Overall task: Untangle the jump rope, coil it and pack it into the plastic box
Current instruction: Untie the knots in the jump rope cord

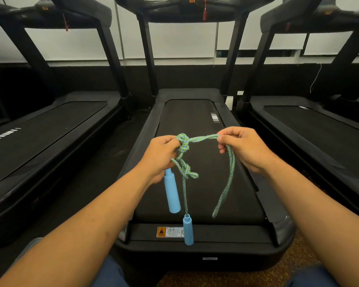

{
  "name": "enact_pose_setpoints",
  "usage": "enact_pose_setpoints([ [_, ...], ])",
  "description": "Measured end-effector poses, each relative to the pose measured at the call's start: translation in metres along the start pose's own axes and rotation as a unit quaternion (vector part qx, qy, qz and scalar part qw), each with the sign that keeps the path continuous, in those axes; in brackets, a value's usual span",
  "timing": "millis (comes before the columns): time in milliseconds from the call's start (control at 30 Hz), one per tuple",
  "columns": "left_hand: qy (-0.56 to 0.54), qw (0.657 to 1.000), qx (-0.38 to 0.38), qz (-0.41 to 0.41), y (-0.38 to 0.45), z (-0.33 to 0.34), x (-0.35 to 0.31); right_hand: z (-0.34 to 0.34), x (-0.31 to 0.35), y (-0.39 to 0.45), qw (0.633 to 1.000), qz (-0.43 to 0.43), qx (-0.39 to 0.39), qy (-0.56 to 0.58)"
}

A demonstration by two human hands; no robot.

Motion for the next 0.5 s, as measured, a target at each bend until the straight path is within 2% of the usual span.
enact_pose_setpoints([
  [200, 0.01, 1.0, -0.008, 0.006, 0.001, -0.001, 0.0, -0.01, 0.002, 0.001, 1.0, -0.011, -0.016, -0.002],
  [367, -0.001, 0.999, -0.042, 0.008, 0.005, -0.019, -0.001, -0.043, -0.001, 0.004, 0.993, -0.005, -0.106, 0.045],
  [500, 0.018, 0.999, -0.037, 0.017, 0.005, -0.014, -0.002, -0.044, -0.018, 0.0, 0.993, 0.022, -0.111, 0.008],
])
Point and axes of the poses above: each hand's wrist, its own y-axis towards the middle knuckle, its own z-axis out of the palm, x = y × z, the point moved 7 cm from there along y, towards the middle knuckle, and after that the axes turned 3 degrees about -z, right-handed, at the moved point
